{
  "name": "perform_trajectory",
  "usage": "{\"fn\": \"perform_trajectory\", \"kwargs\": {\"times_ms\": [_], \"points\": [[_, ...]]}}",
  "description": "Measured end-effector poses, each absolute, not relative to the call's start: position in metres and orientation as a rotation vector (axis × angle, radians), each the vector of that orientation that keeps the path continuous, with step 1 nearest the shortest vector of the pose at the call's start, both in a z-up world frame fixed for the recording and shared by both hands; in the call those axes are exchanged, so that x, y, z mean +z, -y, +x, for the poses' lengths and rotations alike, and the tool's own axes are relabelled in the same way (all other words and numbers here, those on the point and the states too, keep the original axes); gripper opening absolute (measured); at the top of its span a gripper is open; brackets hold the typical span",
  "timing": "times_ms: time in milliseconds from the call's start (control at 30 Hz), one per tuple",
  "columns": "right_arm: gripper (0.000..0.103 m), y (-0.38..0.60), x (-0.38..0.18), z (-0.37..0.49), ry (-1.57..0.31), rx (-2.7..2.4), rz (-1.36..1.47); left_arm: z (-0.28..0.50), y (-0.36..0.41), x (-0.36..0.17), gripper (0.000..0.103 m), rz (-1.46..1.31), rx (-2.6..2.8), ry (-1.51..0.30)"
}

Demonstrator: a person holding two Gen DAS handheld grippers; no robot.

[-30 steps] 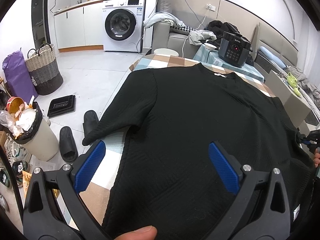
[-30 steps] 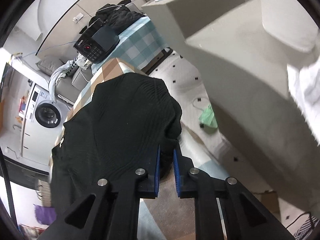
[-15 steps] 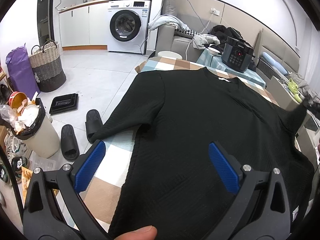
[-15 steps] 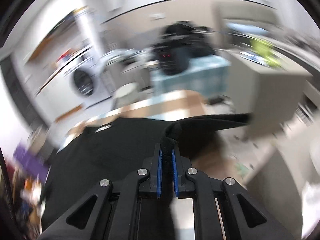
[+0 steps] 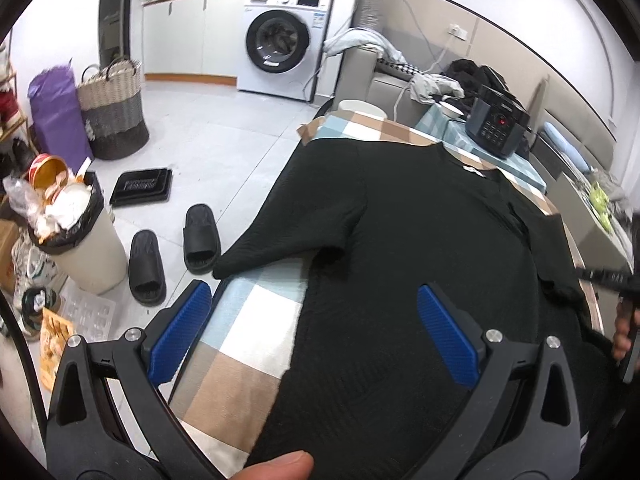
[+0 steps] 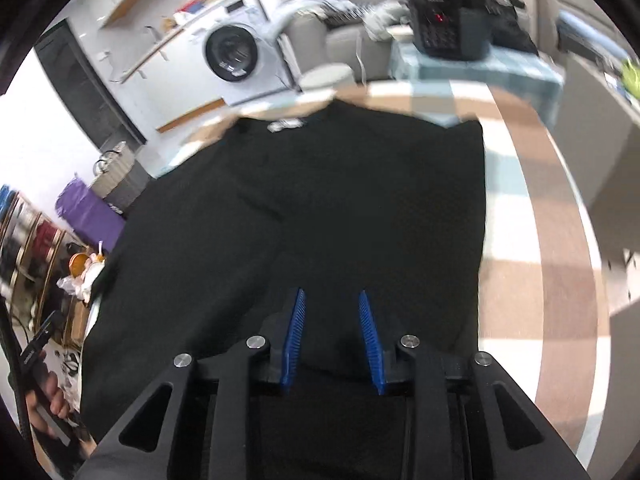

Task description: Fold small clothes

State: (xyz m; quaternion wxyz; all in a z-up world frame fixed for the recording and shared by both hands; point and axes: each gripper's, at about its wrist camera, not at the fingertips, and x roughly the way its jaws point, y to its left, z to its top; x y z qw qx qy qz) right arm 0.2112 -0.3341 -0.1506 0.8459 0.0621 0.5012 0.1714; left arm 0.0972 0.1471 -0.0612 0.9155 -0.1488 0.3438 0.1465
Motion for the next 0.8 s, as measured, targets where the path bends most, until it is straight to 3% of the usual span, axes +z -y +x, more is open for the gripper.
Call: {"fn": "perform_trajectory", "kwargs": {"times_ms": [133, 267, 400, 800], "points": [[0.029, 0.327, -0.16, 0.213, -1.116, 0.34, 0.103, 0.101, -0.168, -0.07, 0.102, -0.38, 0.334, -0.718], [0.031, 0.339, -0.144, 0.192, -1.044, 0.34, 0.167, 0.104, -0.199, -0.083, 0.102, -0.512, 0.361, -0.728], [0.037, 0.352, -0.127, 0.166, -0.982, 0.332, 0.218, 0.106, -0.244, -0.103, 0.091, -0.689, 0.365, -0.723], [0.039, 0.375, -0.111, 0.115, -0.916, 0.278, 0.305, 0.144, -0.318, -0.18, 0.084, -1.055, 0.262, -0.796]]}}
